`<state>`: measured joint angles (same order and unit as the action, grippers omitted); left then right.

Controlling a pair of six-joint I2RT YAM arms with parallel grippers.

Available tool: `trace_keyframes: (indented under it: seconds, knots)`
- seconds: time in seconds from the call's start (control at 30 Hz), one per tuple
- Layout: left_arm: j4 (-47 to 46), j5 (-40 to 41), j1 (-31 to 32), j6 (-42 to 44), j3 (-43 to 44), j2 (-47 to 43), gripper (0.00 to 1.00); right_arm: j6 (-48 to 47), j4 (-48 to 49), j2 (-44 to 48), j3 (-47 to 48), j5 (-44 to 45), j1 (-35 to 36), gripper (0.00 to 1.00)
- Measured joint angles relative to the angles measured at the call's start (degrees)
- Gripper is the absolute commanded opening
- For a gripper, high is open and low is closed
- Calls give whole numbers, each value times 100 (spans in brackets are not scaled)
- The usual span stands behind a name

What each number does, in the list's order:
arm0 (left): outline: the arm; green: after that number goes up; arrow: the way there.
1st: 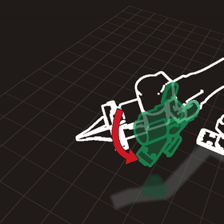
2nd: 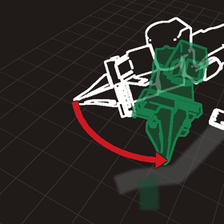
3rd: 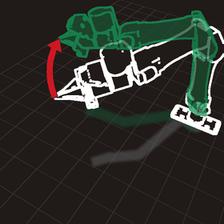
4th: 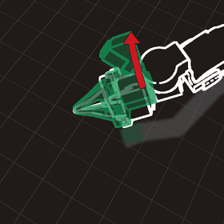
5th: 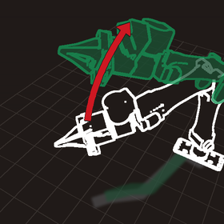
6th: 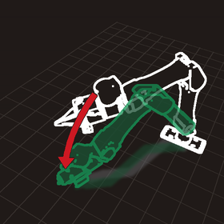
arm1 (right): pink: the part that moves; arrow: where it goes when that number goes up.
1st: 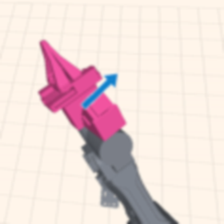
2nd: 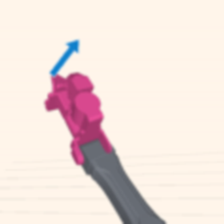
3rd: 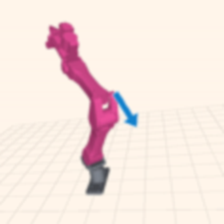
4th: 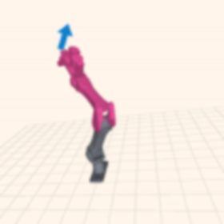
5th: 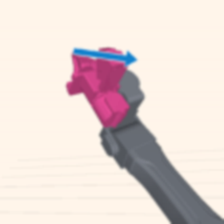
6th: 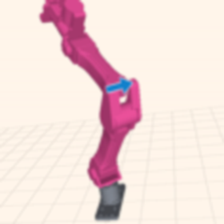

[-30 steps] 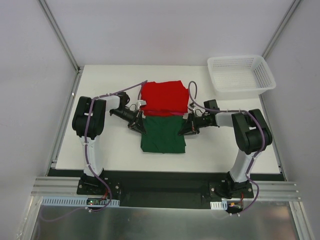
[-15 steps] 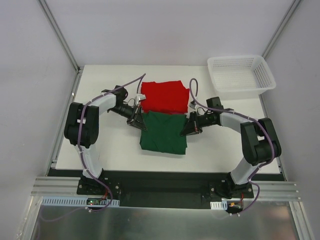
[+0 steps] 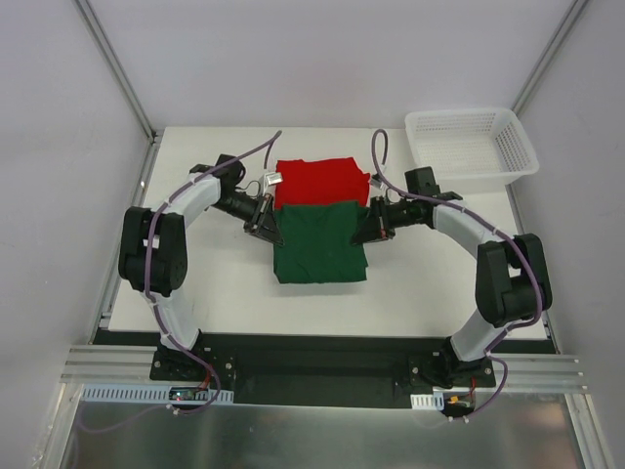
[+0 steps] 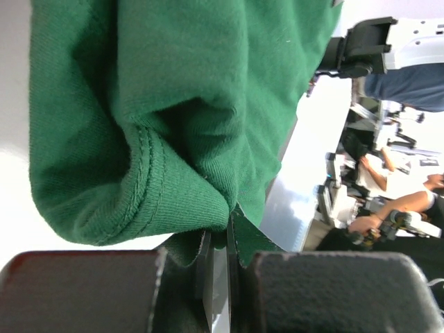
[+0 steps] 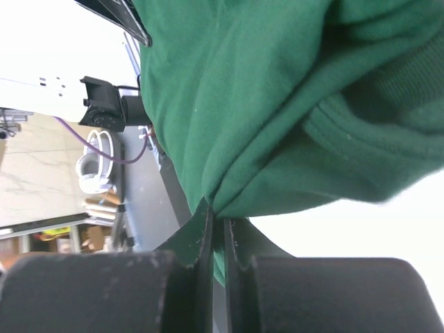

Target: Fold and stack the t-shirts

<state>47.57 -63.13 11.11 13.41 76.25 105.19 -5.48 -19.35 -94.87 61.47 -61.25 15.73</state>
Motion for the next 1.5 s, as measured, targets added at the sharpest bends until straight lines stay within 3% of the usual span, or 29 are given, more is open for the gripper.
trace_keyframes:
  seconds: [0.33, 0.83, 1.5]
  knots:
    - [214, 216, -70, 210, 745, 63, 0, -267, -162, -101, 590, 90, -127, 1]
    - [424, 527, -70, 457, 2308, 1014, 0, -1029, -726, -1121, 1801, 214, -525, 1]
    - [573, 765, -61, 730, 3025, 1375, 0, -2319, -1912, -1779, 2830, 186, -590, 1]
